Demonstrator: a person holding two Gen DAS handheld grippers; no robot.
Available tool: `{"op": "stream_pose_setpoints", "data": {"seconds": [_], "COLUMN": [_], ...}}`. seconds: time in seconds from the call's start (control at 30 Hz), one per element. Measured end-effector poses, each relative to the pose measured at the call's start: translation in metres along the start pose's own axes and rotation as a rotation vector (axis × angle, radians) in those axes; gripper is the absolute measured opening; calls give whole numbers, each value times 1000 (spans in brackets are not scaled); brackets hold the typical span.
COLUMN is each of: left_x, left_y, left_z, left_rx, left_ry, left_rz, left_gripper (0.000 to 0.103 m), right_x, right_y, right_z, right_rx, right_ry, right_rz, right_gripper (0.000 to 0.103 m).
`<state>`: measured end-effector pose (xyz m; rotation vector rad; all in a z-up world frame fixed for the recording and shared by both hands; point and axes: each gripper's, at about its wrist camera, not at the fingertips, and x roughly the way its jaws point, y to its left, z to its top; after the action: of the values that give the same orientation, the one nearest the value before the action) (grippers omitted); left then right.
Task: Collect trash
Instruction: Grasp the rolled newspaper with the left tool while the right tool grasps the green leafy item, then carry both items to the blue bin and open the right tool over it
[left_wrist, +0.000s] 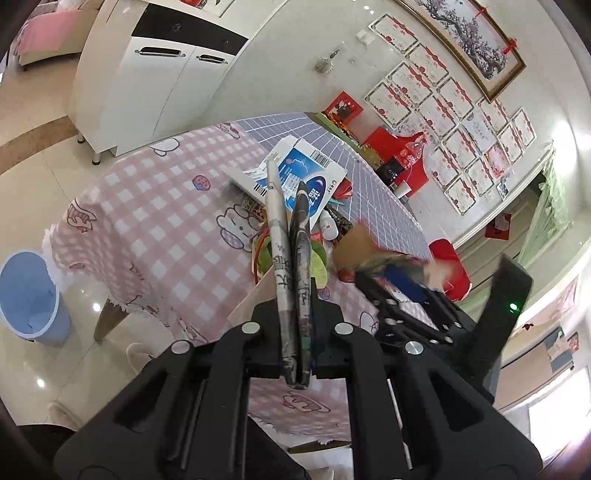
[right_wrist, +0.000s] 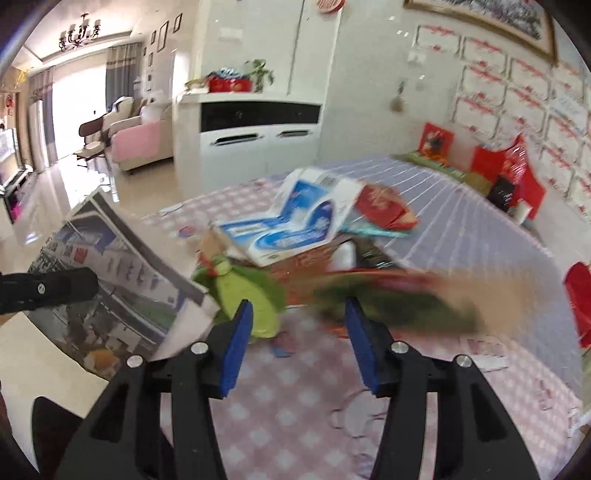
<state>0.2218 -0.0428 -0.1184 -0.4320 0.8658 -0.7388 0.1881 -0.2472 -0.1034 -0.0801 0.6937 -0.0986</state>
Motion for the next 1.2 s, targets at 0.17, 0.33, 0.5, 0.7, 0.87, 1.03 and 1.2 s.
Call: {"op": "stream_pose_setpoints", "data": {"seconds": [0.17, 0.33, 0.5, 0.7, 0.87, 1.03, 1.2], "left_x": [-2, -2, -18, -76, -126, -167, -180], "left_y": [2, 1, -2, 16, 49, 113, 191], "left_z": [-3, -1, 2, 14, 22, 23, 15], "left_rx": [7, 13, 32, -6, -65, -178, -308], "left_ry": [10, 13, -55, -198, -312, -389, -380], "left_rz": [-1, -3, 39, 71, 175, 374, 607], "left_gripper": [9, 9, 9, 9, 9, 9, 9], "right_x": [28, 52, 29, -16, -30, -5, 42], "right_y": [14, 17, 23, 36, 87, 160, 242], "right_z": [-1, 1, 10, 44, 76, 99, 97], "right_rx": [4, 24, 18, 14, -36, -96, -180], "right_ry": [58, 103, 19, -115, -185, -150, -54], "right_rz": [77, 151, 152, 186, 300, 433, 520], "right_gripper": [52, 6, 5, 5, 5, 5, 5]}}
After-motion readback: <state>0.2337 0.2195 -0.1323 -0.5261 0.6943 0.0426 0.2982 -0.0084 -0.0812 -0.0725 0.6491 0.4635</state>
